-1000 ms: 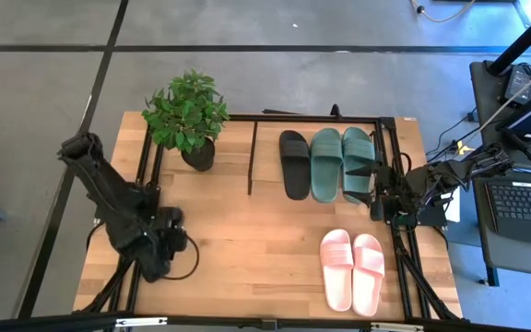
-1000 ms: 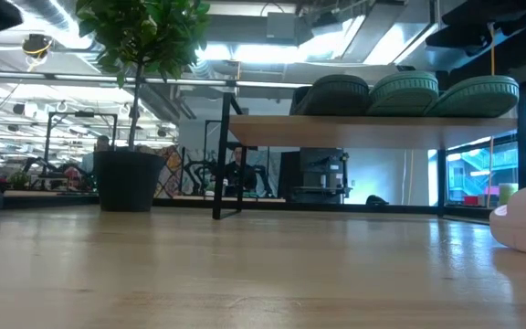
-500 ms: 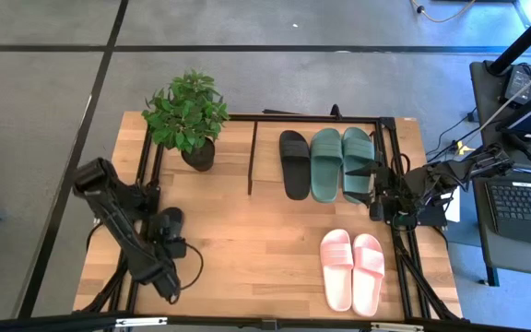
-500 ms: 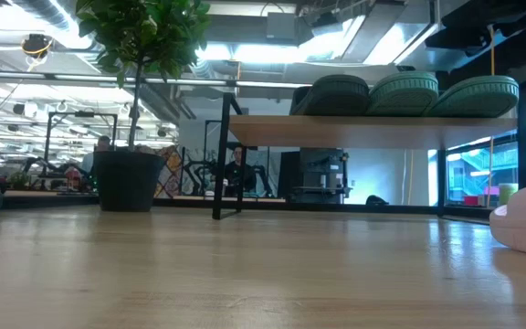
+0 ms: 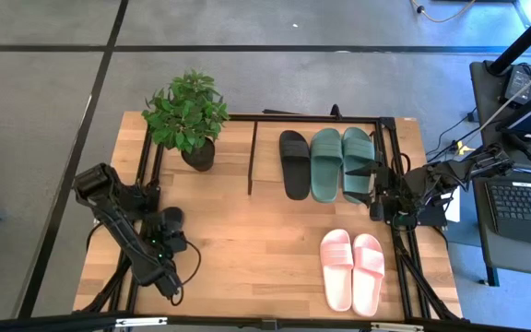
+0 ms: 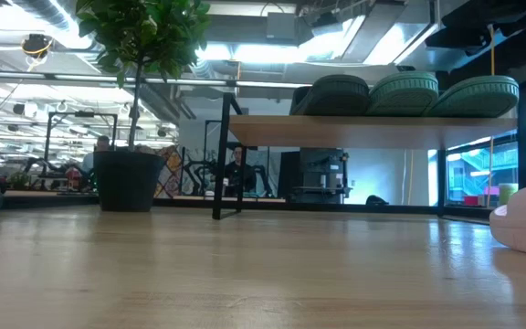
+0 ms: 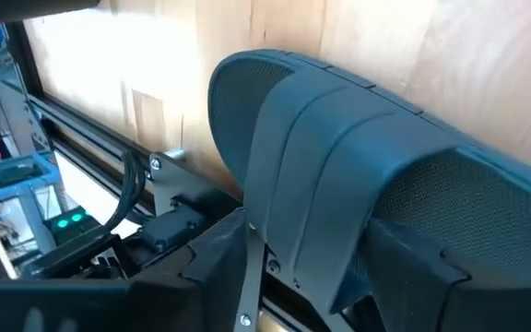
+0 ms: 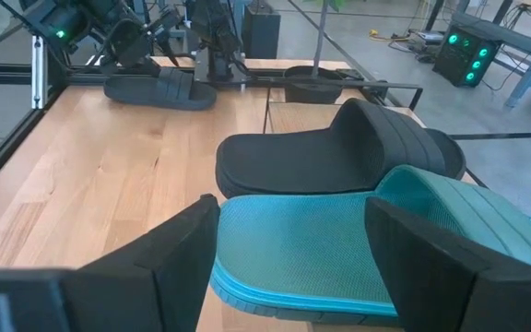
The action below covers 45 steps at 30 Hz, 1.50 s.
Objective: Pick and place slides into the shelf
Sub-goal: Put the black slides on the shelf
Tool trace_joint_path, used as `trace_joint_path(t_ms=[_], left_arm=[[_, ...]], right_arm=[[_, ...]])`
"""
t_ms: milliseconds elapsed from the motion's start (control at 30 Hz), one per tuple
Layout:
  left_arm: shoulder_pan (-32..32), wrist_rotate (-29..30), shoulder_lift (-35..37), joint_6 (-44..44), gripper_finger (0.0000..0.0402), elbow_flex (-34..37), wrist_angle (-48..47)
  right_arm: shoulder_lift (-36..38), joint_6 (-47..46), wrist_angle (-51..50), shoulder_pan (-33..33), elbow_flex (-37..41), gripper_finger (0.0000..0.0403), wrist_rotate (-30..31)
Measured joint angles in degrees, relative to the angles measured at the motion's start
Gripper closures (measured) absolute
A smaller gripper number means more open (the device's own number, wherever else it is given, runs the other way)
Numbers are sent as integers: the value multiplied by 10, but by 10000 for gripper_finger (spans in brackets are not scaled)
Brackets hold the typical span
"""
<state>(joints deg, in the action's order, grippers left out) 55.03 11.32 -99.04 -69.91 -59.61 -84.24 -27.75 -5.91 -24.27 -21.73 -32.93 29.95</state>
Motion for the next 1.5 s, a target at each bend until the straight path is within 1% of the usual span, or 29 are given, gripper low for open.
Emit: trace_joint_path(t_ms=[300, 467, 533, 667, 767, 900, 1033, 1100, 1200, 1367, 1500], left_arm=[[-1, -13, 0, -4, 295, 52, 45], [-6, -27, 3, -4, 366, 54, 45], [-13, -30, 8, -22, 390, 54, 44], [-36, -35, 25, -56, 389, 55, 46], [-58, -38, 37, -60, 395, 48, 46], [-81, -35, 49, -27, 396, 16, 47], [-97, -25, 65, 31, 397, -43, 51], [-103, -4, 73, 50, 398, -79, 50], [-108, 50, 75, 83, 399, -146, 51], [-108, 176, 76, 143, 399, -261, 53], [-127, 273, 76, 215, 399, -330, 54]], right_arm=[[0, -13, 0, 0, 0, 132, 0], [0, -13, 0, 0, 0, 132, 0], [0, -13, 0, 0, 0, 132, 0], [0, -13, 0, 0, 0, 132, 0], [0, -13, 0, 0, 0, 132, 0], [0, -13, -6, 0, 0, 132, 0], [0, -13, -8, 0, 0, 132, 0], [0, -13, -8, 0, 0, 132, 0], [0, -13, -8, 0, 0, 132, 0], [0, -13, -8, 0, 0, 132, 0], [0, -13, -8, 0, 0, 132, 0]])
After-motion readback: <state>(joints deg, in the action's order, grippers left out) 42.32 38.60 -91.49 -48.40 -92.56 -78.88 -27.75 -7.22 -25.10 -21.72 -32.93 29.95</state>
